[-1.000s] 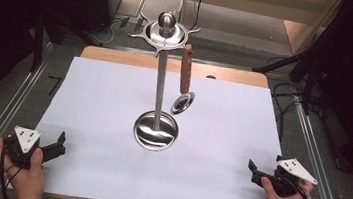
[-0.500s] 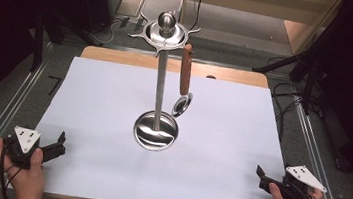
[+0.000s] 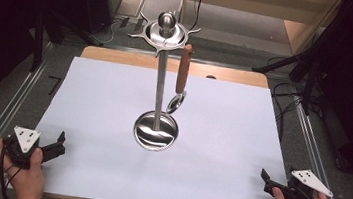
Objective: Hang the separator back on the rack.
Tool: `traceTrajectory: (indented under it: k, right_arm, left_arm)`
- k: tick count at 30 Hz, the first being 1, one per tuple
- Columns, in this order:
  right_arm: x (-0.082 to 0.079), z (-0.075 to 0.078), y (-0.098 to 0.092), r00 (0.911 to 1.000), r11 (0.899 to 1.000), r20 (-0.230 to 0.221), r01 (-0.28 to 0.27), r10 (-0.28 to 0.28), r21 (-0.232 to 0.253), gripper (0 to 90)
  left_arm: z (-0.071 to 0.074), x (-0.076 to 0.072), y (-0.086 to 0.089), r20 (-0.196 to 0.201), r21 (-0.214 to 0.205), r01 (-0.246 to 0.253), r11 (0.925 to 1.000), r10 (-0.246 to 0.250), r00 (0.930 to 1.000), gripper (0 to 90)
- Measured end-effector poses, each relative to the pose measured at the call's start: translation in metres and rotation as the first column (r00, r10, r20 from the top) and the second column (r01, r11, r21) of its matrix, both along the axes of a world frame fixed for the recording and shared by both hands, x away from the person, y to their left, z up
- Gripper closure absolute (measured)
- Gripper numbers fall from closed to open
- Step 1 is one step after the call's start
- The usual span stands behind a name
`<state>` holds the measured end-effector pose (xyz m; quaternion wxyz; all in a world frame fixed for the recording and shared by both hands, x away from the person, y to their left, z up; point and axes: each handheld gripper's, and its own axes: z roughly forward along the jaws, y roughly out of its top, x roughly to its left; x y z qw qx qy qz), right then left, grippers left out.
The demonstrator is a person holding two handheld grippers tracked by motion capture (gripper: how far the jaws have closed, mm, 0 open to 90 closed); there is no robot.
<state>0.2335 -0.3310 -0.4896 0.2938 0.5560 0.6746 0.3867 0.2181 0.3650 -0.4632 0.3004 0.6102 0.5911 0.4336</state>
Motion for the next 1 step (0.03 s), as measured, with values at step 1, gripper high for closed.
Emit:
traceTrajectory:
  k: [1]
  right_arm:
    - [0.0000,0.0000,0.0010,1.0000,1.000,-0.005,-0.003,0.002,-0.006,0.0]
  left_arm:
    - [0.0000,0.0001,0.0001,-0.001,0.000,0.001,1.0000,-0.001,1.0000,0.3]
